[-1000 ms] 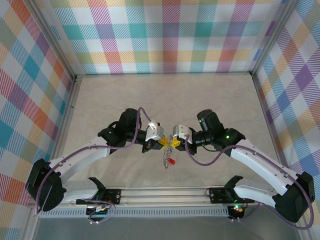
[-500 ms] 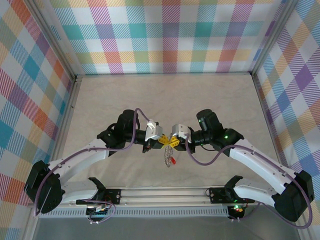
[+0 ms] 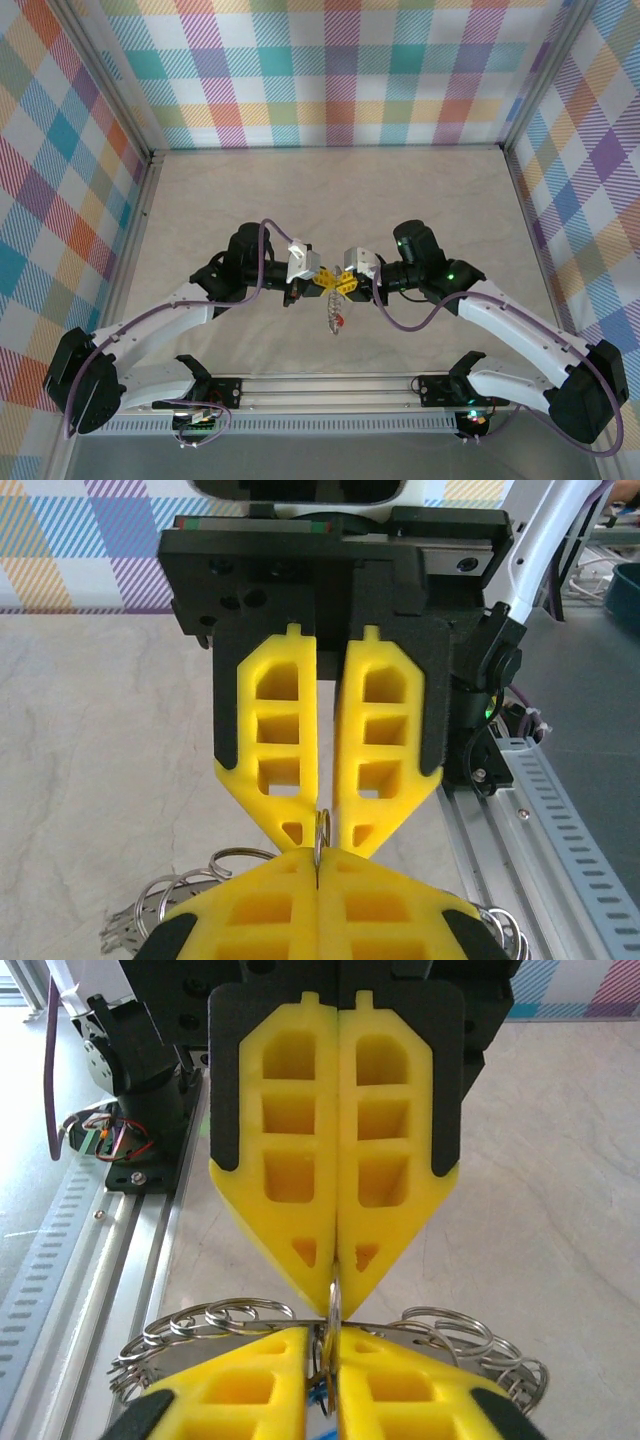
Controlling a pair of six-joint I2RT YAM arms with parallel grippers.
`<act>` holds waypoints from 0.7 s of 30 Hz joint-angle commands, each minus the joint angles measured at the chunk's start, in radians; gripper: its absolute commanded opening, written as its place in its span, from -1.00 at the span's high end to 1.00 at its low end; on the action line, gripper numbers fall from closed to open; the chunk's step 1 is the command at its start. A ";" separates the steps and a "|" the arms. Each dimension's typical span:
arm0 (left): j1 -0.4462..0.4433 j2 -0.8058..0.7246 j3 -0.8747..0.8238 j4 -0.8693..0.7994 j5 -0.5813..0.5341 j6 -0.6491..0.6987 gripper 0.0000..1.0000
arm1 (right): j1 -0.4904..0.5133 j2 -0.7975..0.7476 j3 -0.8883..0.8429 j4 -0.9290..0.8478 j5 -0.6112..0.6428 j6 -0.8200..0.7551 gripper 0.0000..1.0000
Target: Put the keys on the keyring
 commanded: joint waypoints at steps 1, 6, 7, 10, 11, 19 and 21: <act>0.014 -0.036 -0.005 0.130 0.009 -0.027 1.00 | -0.005 -0.014 -0.025 0.032 -0.050 0.036 0.79; 0.014 -0.032 -0.015 0.161 0.017 -0.044 1.00 | -0.007 -0.006 -0.027 0.074 -0.065 0.076 0.89; 0.014 -0.030 -0.017 0.161 0.018 -0.044 1.00 | -0.008 -0.005 -0.026 0.081 -0.064 0.081 0.92; 0.015 -0.028 -0.008 0.113 0.004 -0.023 0.95 | -0.009 0.007 0.001 0.034 -0.021 0.058 1.00; 0.014 -0.029 0.006 0.059 -0.006 0.007 0.72 | -0.009 0.014 0.021 -0.007 0.001 0.034 1.00; 0.016 -0.014 0.095 -0.236 -0.043 0.132 0.45 | 0.035 0.094 0.162 -0.283 0.159 -0.126 1.00; 0.015 0.008 0.107 -0.244 -0.039 0.128 0.44 | 0.060 0.123 0.198 -0.324 0.200 -0.152 1.00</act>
